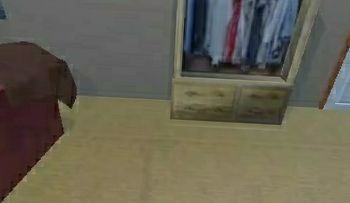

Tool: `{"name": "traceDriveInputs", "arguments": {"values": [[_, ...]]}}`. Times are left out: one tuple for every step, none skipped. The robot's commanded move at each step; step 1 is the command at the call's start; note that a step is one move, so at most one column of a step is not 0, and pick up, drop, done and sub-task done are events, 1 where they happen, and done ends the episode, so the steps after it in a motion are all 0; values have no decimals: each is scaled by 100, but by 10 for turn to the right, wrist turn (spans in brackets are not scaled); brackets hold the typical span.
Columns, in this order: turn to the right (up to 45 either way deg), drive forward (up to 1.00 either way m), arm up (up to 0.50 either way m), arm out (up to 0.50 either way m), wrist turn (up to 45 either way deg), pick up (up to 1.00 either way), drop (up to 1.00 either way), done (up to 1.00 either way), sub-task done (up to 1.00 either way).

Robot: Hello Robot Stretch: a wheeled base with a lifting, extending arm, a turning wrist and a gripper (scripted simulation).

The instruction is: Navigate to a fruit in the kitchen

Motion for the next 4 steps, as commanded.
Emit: {"name": "traceDriveInputs", "arguments": {"values": [[450,0,0,0,0,0,0,0,0],[450,0,0,0,0,0,0,0,0],[450,0,0,0,0,0,0,0,0],[300,0,0,0,0,0,0,0,0]]}}
